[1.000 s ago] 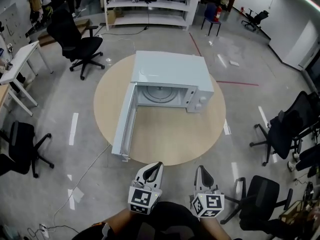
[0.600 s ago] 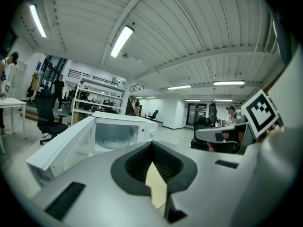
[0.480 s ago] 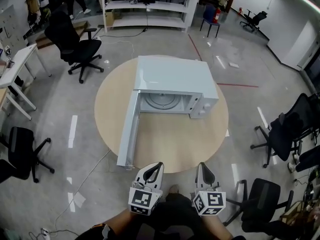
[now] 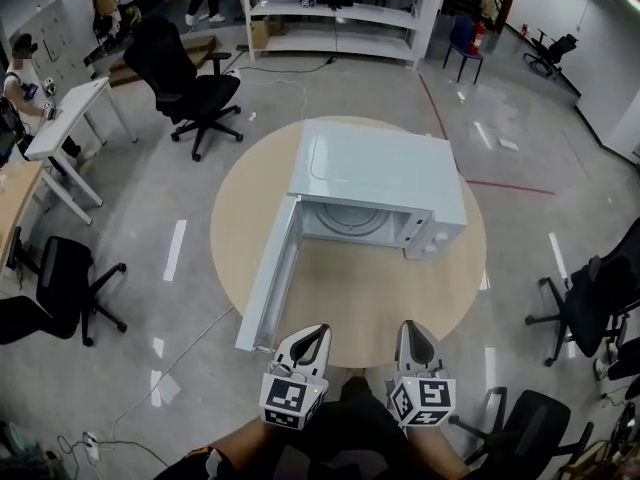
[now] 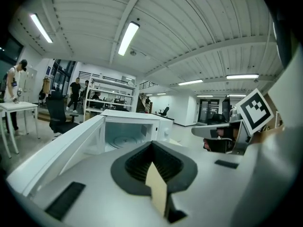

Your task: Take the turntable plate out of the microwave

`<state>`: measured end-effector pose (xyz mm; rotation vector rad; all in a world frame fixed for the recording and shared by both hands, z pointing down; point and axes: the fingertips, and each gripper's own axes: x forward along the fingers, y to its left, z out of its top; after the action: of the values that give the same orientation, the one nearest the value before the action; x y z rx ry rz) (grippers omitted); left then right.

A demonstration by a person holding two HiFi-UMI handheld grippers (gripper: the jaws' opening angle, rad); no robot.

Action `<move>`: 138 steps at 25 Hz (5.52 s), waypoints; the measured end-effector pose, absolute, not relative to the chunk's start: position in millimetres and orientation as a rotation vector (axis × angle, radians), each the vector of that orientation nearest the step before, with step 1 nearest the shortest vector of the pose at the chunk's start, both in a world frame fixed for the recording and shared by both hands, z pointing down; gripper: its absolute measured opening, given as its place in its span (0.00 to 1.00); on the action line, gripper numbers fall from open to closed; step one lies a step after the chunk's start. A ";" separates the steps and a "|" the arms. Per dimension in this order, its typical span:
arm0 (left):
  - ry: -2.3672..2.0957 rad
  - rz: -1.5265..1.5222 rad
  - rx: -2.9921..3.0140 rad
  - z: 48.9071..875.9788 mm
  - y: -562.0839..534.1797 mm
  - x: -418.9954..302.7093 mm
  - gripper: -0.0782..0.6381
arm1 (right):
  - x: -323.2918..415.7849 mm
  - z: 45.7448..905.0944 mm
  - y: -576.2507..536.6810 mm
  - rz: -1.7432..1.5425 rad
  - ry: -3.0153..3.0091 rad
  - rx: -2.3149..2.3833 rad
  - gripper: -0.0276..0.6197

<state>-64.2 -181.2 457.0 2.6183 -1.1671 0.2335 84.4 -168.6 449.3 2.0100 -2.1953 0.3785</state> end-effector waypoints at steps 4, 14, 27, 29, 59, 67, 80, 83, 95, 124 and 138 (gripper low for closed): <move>-1.225 0.235 2.588 453.6 -209.1 -44.2 0.17 | 103.8 448.0 -202.0 0.393 -2.248 1.963 0.07; -1.369 0.179 2.474 444.3 -274.9 0.0 0.17 | 148.2 445.8 -271.2 0.438 -2.381 1.828 0.07; -1.427 0.096 2.239 466.5 -312.3 39.6 0.18 | 193.0 461.8 -318.5 0.489 -2.539 1.705 0.07; -1.418 0.083 2.214 472.7 -315.7 39.8 0.18 | 193.7 467.1 -320.2 0.511 -2.535 1.700 0.07; -1.249 0.132 1.943 586.9 -445.9 14.4 0.26 | 112.3 557.1 -415.6 0.824 -2.437 1.463 0.07; -1.218 0.077 1.808 622.6 -487.3 9.6 0.28 | 113.4 582.3 -442.5 0.955 -2.379 1.519 0.11; -1.209 0.013 1.654 660.5 -520.8 6.9 0.30 | 112.9 608.8 -461.2 1.062 -2.321 1.535 0.12; -1.213 0.004 1.626 666.5 -522.9 4.7 0.30 | 112.3 613.1 -462.8 1.070 -2.312 1.543 0.12; -1.212 -0.138 1.518 669.4 -533.8 -0.1 0.30 | 110.0 630.8 -465.5 1.124 -2.291 1.520 0.12; -1.220 -0.166 1.443 666.7 -530.8 -0.7 0.19 | 94.2 674.0 -507.5 2.089 -2.218 1.637 0.18; -1.105 -0.242 1.473 663.1 -531.5 3.6 0.19 | 100.1 666.0 -506.3 2.186 -2.242 1.680 0.17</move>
<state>3.6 -531.5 663.1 1.4735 -1.1055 -0.2421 100.1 -506.3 666.0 1.6800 -2.2420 2.1859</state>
